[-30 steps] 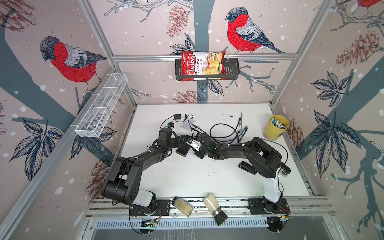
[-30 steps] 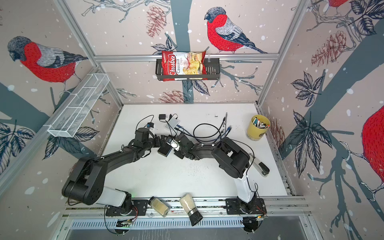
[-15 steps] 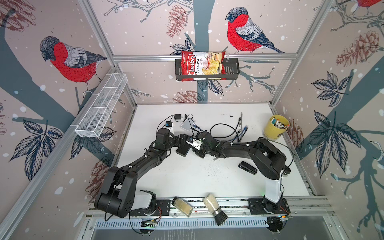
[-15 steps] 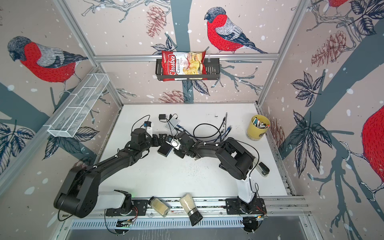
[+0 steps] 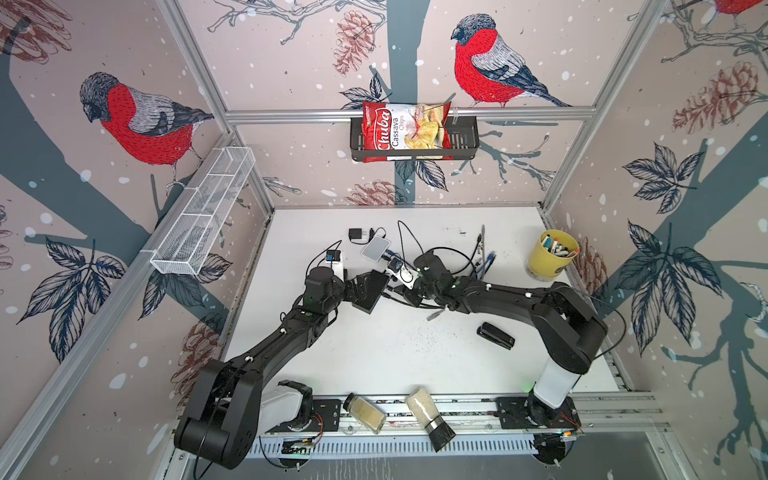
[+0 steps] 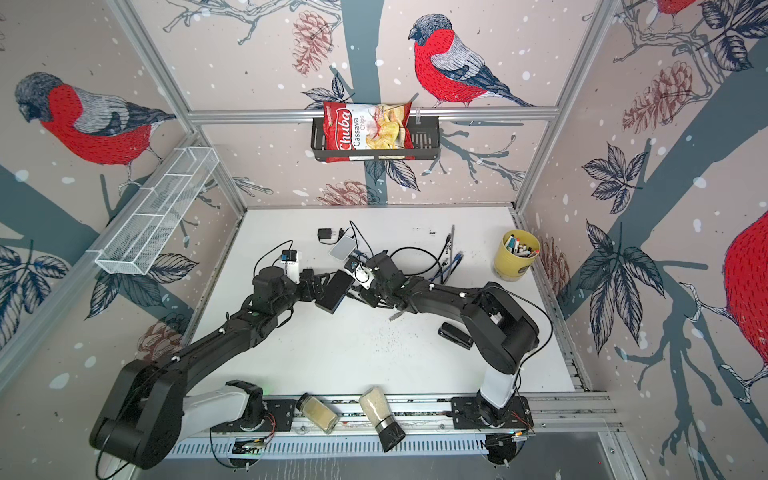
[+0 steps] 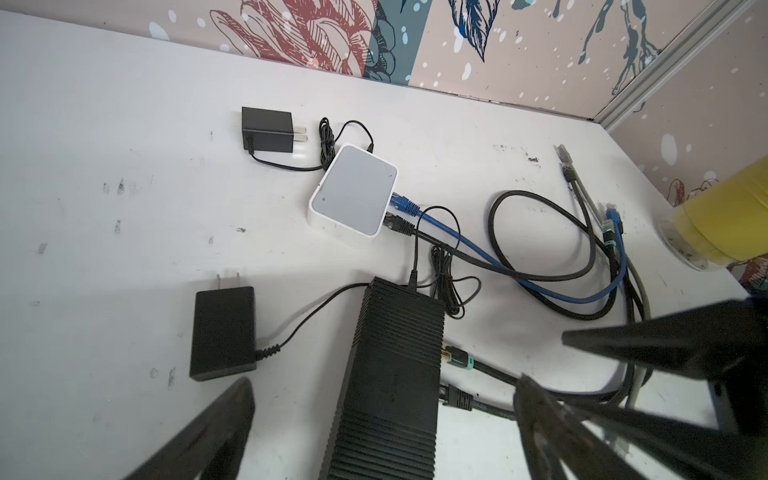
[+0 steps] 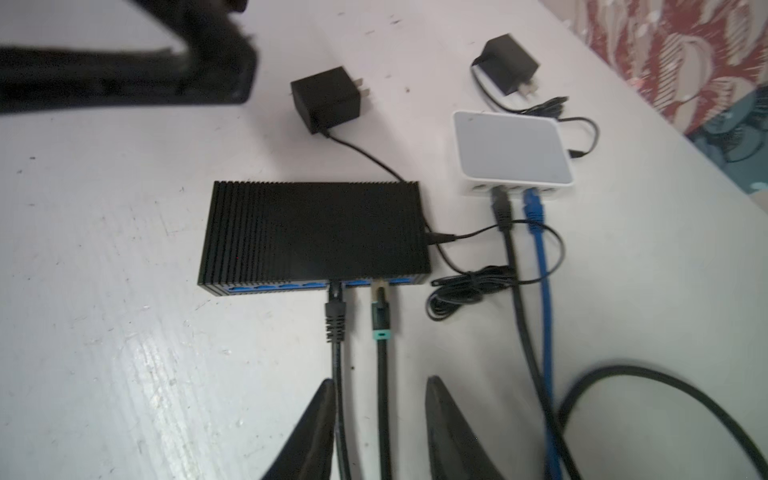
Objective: Insert the plug into the switch port
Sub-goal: 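Open and withdraw the right gripper from the black plug while left lifts off, then lower the right gripper onto the loose grey ethernet plug and grasp it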
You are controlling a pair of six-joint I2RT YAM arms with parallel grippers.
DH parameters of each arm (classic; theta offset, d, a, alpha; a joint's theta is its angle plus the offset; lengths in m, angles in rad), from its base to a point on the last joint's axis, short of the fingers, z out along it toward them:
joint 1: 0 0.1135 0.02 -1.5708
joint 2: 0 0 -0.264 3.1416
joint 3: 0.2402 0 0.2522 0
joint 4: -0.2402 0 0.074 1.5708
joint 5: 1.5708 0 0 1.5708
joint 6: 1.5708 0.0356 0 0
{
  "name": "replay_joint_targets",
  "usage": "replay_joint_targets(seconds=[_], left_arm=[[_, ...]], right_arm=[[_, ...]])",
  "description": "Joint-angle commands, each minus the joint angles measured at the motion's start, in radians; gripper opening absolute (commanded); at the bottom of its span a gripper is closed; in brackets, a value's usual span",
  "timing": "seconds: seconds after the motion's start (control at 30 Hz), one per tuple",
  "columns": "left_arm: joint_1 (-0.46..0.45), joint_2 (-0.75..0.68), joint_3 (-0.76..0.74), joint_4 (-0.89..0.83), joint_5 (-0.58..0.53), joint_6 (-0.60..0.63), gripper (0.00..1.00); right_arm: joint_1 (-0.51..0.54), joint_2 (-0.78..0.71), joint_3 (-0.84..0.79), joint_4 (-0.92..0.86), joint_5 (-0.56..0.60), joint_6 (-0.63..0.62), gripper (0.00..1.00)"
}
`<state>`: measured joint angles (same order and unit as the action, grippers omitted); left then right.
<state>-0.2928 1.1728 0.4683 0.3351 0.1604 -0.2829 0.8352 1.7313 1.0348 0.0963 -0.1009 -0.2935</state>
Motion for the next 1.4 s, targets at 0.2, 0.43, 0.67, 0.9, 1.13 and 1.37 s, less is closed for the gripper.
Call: replay_joint_targets(seconds=[0.2, 0.43, 0.67, 0.9, 1.13, 1.37], left_arm=[[-0.097, -0.105, -0.056, 0.024, -0.092, 0.083, 0.98], [-0.205, -0.132, -0.101, 0.019, -0.122, 0.148, 0.98], [-0.247, -0.118, -0.161, 0.095, -0.158, 0.163, 0.98], [-0.249, -0.106, -0.16, 0.114, -0.213, 0.151, 0.98], [-0.249, -0.132, -0.181, 0.12, -0.272, 0.124, 0.98], [-0.248, -0.19, -0.235, 0.157, -0.303, 0.101, 0.98]], right_arm=[[-0.03, -0.234, -0.145, 0.019, 0.133, -0.162, 0.38], [-0.058, -0.358, -0.197, -0.126, 0.187, -0.273, 0.4], [-0.064, -0.55, -0.413, -0.158, 0.13, -0.601, 0.43], [-0.1, -0.509, -0.418, -0.262, -0.015, -0.698, 0.4], [-0.14, -0.386, -0.365, -0.286, -0.078, -0.728, 0.37], [-0.159, -0.296, -0.321, -0.301, -0.122, -0.777, 0.34]])
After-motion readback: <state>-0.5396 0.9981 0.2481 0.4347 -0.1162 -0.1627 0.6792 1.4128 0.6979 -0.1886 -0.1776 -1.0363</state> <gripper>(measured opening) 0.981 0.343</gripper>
